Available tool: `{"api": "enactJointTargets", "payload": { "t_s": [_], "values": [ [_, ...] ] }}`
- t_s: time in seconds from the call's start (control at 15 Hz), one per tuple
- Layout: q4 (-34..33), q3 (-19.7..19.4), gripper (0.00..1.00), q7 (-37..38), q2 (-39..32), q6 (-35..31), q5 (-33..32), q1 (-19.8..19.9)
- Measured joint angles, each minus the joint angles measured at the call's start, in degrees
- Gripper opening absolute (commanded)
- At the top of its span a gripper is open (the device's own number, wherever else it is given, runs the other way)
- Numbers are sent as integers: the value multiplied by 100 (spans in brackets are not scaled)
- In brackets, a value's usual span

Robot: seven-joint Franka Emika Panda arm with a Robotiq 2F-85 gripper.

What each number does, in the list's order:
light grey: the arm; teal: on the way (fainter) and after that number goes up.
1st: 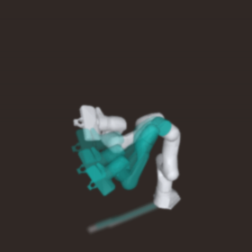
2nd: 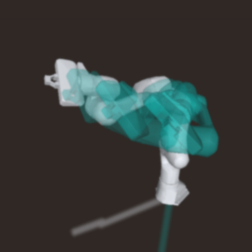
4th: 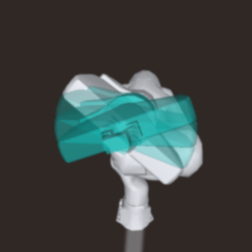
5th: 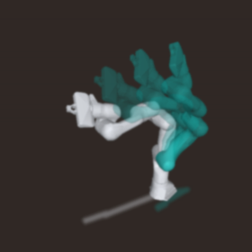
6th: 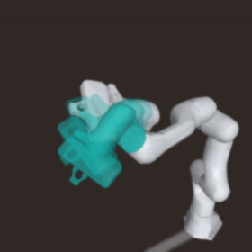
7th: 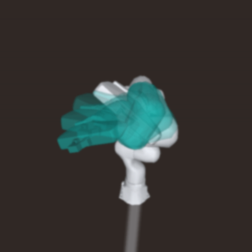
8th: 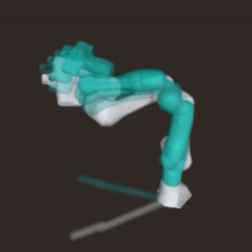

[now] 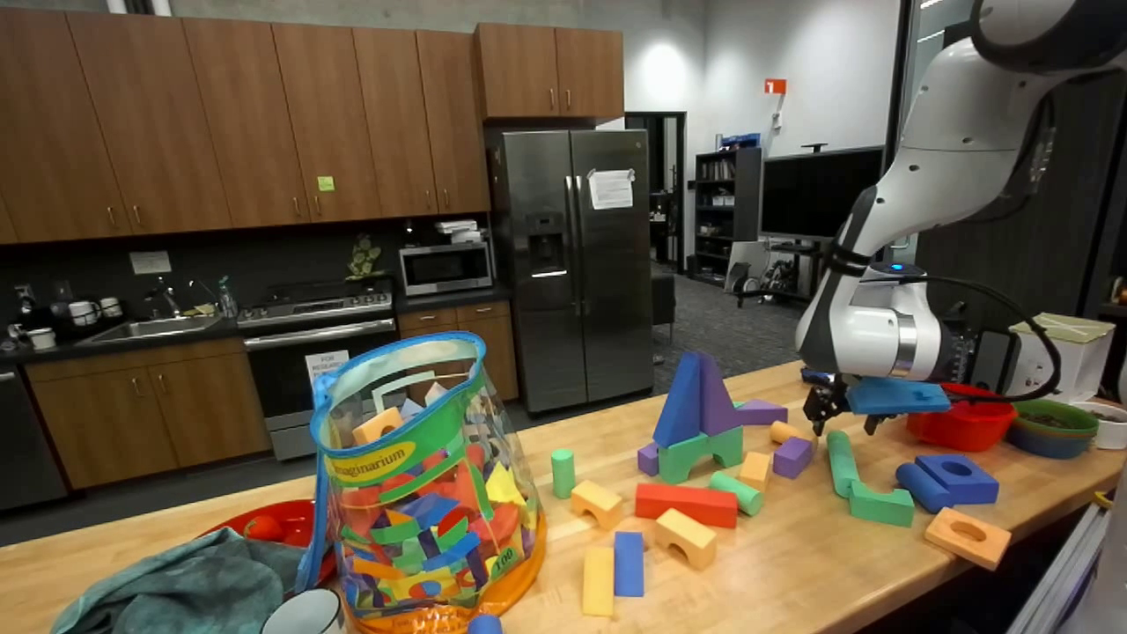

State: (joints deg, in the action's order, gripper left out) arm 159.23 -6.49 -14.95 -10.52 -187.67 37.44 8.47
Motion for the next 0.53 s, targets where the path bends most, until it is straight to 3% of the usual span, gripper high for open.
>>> {"api": "enactJointTargets", "payload": {
  "t_s": [0.33, 0.4, 0.53],
  "values": [
    [-6, 1, 98, -187, -72, -7, 675, -309],
    [-8, 0, 74, -248, -84, -8, 810, -362],
    [-12, 2, 71, -349, -115, -11, 1049, -455]
  ]
}}
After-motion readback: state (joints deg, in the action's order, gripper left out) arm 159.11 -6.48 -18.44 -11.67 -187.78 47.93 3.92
